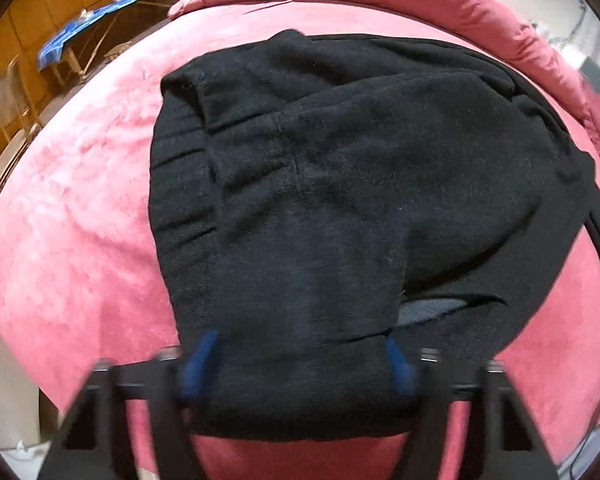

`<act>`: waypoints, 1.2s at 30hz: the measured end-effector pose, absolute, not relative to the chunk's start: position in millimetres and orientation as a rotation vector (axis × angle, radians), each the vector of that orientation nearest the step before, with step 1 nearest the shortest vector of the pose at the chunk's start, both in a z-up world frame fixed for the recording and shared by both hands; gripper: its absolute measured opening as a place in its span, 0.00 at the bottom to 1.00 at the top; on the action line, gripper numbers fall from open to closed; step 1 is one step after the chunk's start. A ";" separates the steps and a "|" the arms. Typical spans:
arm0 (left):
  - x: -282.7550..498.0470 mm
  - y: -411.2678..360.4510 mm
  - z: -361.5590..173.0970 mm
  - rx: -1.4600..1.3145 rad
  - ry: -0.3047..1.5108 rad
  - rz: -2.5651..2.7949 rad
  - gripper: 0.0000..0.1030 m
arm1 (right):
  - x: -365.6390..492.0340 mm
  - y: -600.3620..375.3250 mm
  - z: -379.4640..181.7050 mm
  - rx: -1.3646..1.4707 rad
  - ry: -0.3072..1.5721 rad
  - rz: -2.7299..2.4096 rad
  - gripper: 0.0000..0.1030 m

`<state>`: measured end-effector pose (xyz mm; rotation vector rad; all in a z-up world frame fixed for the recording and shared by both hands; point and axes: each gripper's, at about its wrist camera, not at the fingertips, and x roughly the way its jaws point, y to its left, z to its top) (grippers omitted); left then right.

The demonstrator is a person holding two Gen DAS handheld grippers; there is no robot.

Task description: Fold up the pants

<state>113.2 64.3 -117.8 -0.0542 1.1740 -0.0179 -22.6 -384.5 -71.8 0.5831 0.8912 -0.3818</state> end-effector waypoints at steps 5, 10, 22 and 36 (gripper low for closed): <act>112.4 78.0 -94.2 -0.093 1.159 -0.079 0.47 | -40.2 -390.3 -35.4 0.509 0.825 -0.346 0.10; 110.5 116.1 -60.4 -0.201 1.094 -0.083 0.35 | -74.5 -401.8 18.6 0.408 0.711 -0.415 0.00; 103.2 143.4 -51.9 -0.235 1.093 -0.077 0.33 | -93.0 -415.6 -6.1 0.451 0.887 -0.190 0.49; 100.6 143.6 -42.1 -0.190 1.034 -0.031 0.31 | -32.9 -402.5 -63.1 0.551 0.968 -0.220 0.09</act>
